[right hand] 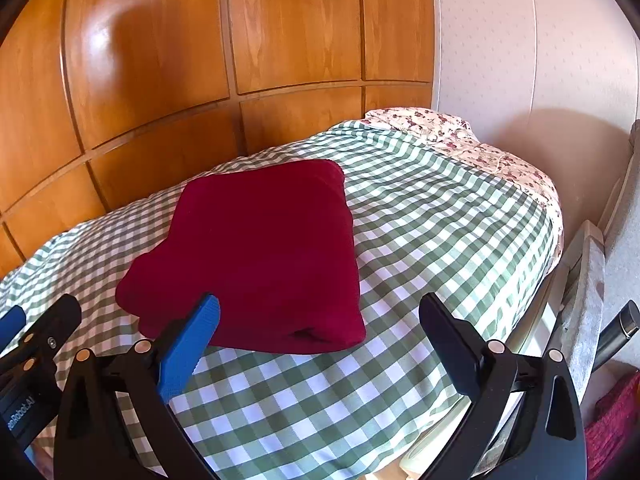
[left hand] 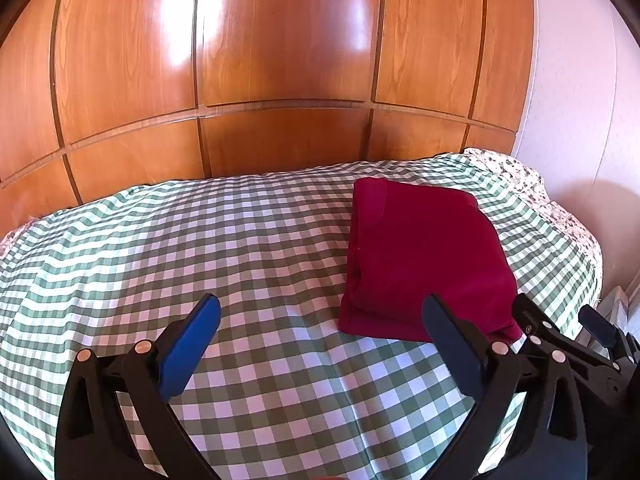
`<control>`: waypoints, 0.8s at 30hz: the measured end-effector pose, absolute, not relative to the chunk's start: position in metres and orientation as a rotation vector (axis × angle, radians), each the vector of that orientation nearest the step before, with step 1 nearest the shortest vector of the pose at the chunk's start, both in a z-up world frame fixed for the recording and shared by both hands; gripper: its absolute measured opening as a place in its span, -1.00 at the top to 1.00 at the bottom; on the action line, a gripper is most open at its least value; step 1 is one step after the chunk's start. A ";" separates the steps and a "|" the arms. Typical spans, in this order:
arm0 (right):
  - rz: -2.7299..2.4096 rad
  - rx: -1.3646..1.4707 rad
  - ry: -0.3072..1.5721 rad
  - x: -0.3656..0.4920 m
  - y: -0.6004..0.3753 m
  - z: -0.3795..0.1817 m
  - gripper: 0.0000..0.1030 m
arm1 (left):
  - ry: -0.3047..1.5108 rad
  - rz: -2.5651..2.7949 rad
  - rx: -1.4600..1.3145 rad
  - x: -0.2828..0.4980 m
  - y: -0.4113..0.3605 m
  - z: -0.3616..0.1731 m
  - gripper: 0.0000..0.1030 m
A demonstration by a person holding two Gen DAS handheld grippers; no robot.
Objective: Fold small clothes
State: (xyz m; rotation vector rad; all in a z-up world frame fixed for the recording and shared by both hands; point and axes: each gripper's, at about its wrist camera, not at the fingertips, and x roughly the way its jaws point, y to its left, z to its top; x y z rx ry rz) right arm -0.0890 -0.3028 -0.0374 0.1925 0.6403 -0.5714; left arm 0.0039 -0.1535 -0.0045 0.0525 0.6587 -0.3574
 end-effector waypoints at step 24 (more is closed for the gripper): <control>-0.570 0.210 0.628 -0.089 -0.302 -0.039 -0.92 | 0.642 -0.357 0.049 -0.001 -0.155 0.002 -0.95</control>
